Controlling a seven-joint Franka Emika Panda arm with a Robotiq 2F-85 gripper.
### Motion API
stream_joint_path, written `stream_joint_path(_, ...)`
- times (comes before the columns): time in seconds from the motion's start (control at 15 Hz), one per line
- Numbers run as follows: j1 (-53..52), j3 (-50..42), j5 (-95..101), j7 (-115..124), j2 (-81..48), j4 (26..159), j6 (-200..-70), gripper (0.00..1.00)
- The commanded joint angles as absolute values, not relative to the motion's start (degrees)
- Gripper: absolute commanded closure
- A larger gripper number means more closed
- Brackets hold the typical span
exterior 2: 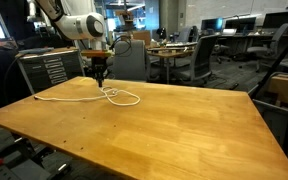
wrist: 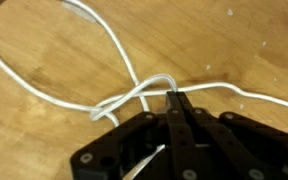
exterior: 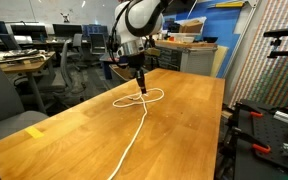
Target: Make a knot with the cord
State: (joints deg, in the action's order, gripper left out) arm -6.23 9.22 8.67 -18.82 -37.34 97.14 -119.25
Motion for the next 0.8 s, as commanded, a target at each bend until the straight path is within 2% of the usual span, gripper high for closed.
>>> stream_joint_path(0.0, -6.78, 9.45, 8.91, -21.38, -38.71, 96.7, -114.9, 0.99)
stream_joint_path(0.07, -7.05, 9.26, 9.41, -21.35, -38.97, 96.89, -115.06, 0.99)
stream_joint_path(0.13, -7.27, 9.05, 9.86, -21.08, -39.05, 97.15, -115.86, 0.72)
stream_joint_path(0.2, -7.45, 8.82, 10.12, -20.25, -39.0, 97.37, -117.0, 0.71)
stream_joint_path(0.73, -8.81, 5.86, 13.79, -11.16, -38.44, 98.58, -129.99, 0.11)
